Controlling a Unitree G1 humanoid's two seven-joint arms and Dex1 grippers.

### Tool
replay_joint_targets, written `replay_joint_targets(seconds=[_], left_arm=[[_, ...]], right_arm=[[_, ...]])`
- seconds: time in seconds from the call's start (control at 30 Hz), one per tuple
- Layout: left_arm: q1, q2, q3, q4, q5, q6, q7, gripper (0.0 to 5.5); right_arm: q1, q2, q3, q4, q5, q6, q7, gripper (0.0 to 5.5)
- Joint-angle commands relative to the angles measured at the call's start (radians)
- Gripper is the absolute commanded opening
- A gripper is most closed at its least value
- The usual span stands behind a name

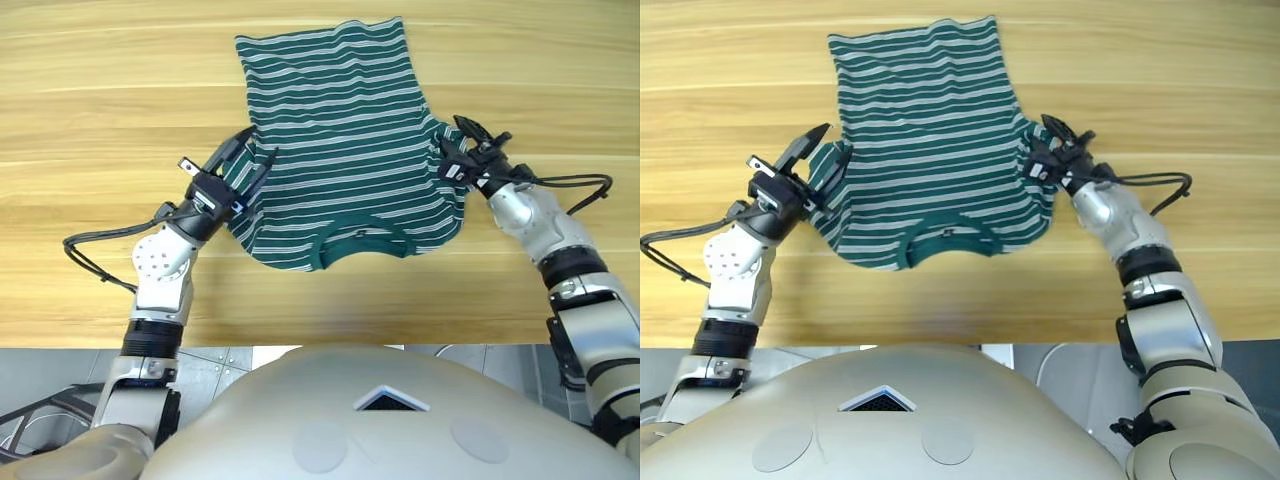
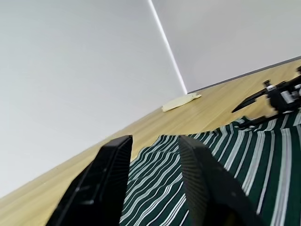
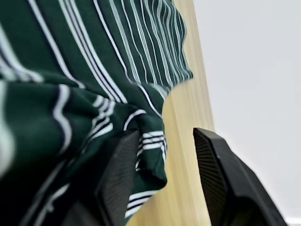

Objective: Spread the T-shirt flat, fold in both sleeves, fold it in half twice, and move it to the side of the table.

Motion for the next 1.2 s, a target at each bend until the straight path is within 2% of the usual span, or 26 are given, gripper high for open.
replay_joint_targets(seconds=[0.03,0.17,0.23,0.3,0.47,0.57,0.77,1.2], left_arm=[[0.02,0.052,0.11,0.011,0.067,0.032,0.07,2.47],[0.174,0.148,0.276,-0.084,0.187,0.019,0.127,2.47],[0.274,0.187,0.349,-0.134,0.362,0.044,0.181,2.47],[0.371,0.217,0.373,-0.209,0.468,0.072,0.167,2.47],[0.526,0.303,0.302,-0.379,0.532,0.113,0.014,2.47],[0.502,0.332,0.254,-0.356,0.586,0.136,-0.017,2.47],[0.436,0.341,0.177,-0.186,0.795,0.207,0.095,2.47],[0.159,0.355,0.014,0.039,0.819,0.202,0.212,2.47]], right_arm=[[0.088,0.019,-0.059,-0.241,0.222,-0.165,0.063,2.13],[0.15,0.048,-0.131,-0.502,0.474,-0.144,0.154,2.13],[0.162,0.053,-0.152,-0.57,0.508,-0.107,0.186,2.13],[0.163,0.054,-0.177,-0.586,0.504,-0.076,0.196,2.13],[0.165,0.061,-0.263,-0.617,0.489,-0.016,0.191,2.13],[0.179,0.07,-0.288,-0.638,0.478,-0.004,0.195,2.13],[0.201,0.068,-0.33,-0.659,0.476,0.006,0.209,2.13],[0.216,0.093,-0.364,-0.64,0.431,-0.006,0.189,2.13]])
